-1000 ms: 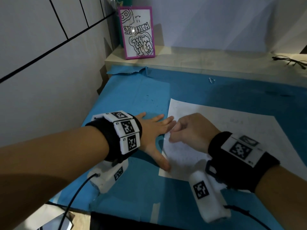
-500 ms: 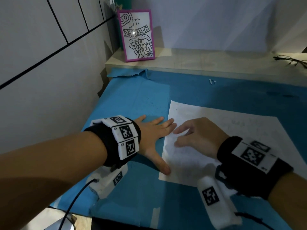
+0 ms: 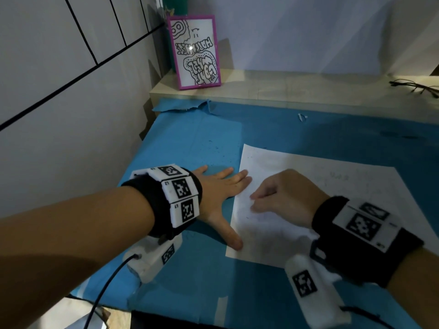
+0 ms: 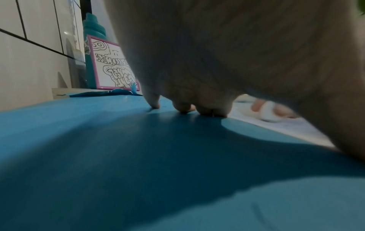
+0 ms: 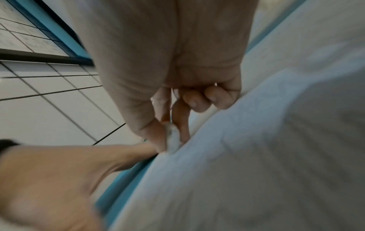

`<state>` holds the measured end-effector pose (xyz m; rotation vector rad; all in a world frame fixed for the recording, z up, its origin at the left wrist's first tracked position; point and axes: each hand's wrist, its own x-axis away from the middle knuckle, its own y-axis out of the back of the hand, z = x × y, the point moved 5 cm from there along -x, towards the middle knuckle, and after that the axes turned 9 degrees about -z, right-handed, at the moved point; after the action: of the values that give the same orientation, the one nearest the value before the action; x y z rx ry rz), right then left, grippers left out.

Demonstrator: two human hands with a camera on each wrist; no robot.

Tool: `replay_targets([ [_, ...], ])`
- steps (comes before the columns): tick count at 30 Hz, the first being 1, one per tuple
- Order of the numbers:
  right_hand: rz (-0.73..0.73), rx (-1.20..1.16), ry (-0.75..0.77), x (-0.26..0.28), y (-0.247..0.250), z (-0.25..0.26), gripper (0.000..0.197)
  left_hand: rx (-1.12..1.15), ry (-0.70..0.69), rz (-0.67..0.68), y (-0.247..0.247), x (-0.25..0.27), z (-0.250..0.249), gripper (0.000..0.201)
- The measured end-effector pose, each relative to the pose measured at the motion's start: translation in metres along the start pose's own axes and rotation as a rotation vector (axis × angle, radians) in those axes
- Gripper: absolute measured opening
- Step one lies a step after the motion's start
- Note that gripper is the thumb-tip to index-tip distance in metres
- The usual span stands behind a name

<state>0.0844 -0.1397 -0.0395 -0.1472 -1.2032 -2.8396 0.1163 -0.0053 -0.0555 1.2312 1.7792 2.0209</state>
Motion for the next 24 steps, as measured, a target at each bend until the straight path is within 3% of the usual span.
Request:
replay_targets([
  [2,-0.034,-0.016,0.003,0.000,0.000,-0.001,0.012,-0.002,0.005,-0.001,0.000,0.000,0.000,0.128],
  [5,0.100,-0.050,0.029,0.012,-0.013,0.004,0.016,-0.004,0.005,-0.001,0.001,-0.001,-0.001,0.129],
  [9,-0.040,0.003,-0.025,-0.002,0.004,-0.006,0.004,0.013,0.007,0.013,0.000,0.001,-0.001,0.129],
  [13,0.063,-0.020,0.006,0.005,-0.006,-0.003,0.013,-0.004,0.004,0.011,0.002,0.000,-0.001,0.129],
  [17,-0.098,0.019,-0.070,-0.004,0.015,-0.016,0.006,0.005,0.010,0.016,0.001,0.000,-0.002,0.128],
  [21,0.065,0.040,0.004,0.008,-0.001,-0.007,0.012,0.002,0.008,0.027,0.001,0.000,0.000,0.128],
  [24,-0.056,0.024,-0.072,-0.002,0.015,-0.015,0.004,0.003,0.010,0.029,0.001,-0.001,0.000,0.128],
])
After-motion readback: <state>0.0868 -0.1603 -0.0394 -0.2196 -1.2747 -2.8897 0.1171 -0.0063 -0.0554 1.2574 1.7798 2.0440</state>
